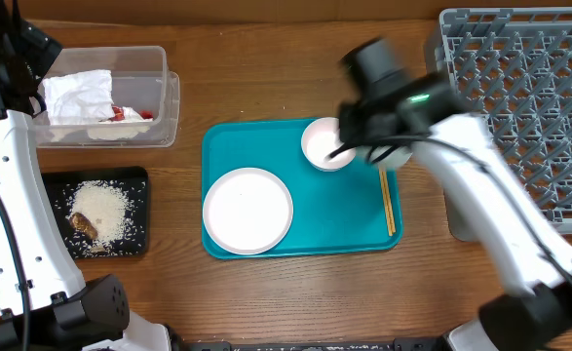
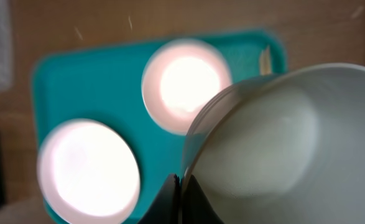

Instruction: Sort waste into correct bins and load items into the dishwasher

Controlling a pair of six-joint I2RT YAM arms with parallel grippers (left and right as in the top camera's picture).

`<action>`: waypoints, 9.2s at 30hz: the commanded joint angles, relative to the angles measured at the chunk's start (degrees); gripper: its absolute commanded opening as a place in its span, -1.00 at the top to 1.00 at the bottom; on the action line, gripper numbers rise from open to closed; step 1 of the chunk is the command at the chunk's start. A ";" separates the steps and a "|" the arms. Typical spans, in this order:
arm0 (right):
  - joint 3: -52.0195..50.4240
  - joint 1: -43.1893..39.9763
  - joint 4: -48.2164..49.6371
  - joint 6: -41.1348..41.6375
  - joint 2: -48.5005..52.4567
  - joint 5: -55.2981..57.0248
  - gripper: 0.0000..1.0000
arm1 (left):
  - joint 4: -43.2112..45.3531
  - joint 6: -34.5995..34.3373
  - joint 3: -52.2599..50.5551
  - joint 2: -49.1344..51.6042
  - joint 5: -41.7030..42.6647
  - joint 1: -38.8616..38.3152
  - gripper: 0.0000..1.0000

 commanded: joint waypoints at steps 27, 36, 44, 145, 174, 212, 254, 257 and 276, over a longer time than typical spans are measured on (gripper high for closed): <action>10.58 -67.21 41.13 -8.33 17.75 -48.57 0.92 | 0.04 -0.35 0.11 0.26 -0.98 -0.02 -1.00; 10.58 -73.18 56.11 -8.02 29.20 -67.91 0.92 | 0.04 -0.35 0.11 0.26 -0.98 -0.04 -1.00; 10.56 -73.09 61.92 -4.52 35.74 -67.56 0.92 | 0.04 -0.35 0.11 0.26 -0.98 -0.04 -1.00; 10.60 -66.34 43.21 -5.35 33.94 0.61 0.63 | 0.04 -0.35 0.11 0.26 -0.98 -0.04 -1.00; 10.73 -68.06 39.30 -2.08 17.88 1.51 0.42 | 0.07 -0.35 0.11 0.26 -0.98 -0.04 -1.00; -3.78 -71.14 16.17 15.98 17.22 13.99 0.92 | 0.04 -0.35 0.11 0.26 -0.98 -0.04 -0.99; -3.78 -71.14 35.43 6.12 21.51 4.02 0.90 | 0.04 -0.35 0.11 0.26 -0.98 -0.04 -1.00; -3.78 -71.17 34.21 6.14 21.53 5.53 0.92 | 0.04 -0.35 0.11 0.26 -0.98 -0.02 -0.99; -3.78 -71.32 39.04 6.32 25.62 9.14 0.89 | 0.04 -0.35 0.11 0.26 -0.98 -0.04 -1.00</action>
